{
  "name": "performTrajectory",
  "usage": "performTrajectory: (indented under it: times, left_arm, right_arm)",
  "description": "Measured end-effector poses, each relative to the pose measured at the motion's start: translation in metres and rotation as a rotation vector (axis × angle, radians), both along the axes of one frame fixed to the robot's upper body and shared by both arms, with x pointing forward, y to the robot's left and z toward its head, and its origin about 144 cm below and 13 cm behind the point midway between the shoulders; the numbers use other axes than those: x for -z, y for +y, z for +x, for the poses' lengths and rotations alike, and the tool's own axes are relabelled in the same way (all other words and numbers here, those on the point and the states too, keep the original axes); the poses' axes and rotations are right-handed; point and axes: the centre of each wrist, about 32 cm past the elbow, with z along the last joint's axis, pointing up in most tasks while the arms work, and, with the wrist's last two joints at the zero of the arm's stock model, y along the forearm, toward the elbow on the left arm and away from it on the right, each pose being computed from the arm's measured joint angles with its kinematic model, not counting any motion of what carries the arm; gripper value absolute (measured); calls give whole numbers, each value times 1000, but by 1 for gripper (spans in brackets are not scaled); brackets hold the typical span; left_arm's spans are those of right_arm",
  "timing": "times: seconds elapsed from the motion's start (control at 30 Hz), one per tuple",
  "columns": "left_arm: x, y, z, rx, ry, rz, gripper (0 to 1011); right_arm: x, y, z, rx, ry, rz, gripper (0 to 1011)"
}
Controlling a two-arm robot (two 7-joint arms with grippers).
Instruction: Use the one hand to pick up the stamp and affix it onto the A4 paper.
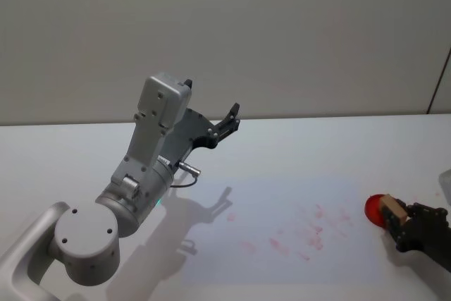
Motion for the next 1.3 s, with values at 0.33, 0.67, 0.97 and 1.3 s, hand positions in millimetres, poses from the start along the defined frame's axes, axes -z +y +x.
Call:
performTrajectory:
  times: [0.33,0.67,0.97,1.3]
  left_arm:
    - [0,0,0,0,0,0,1001]
    - [0,0,0,0,0,0,1001]
    - [0,0,0,0,0,0,1001]
    - [0,0,0,0,0,0,1001]
  right_arm:
    - [2,6,2,4,-3,6,220]
    - [3,6,6,19,-8,5,221]
    - [3,6,11,29,-13,1,220]
    - [5,6,16,26,-18,-12,333]
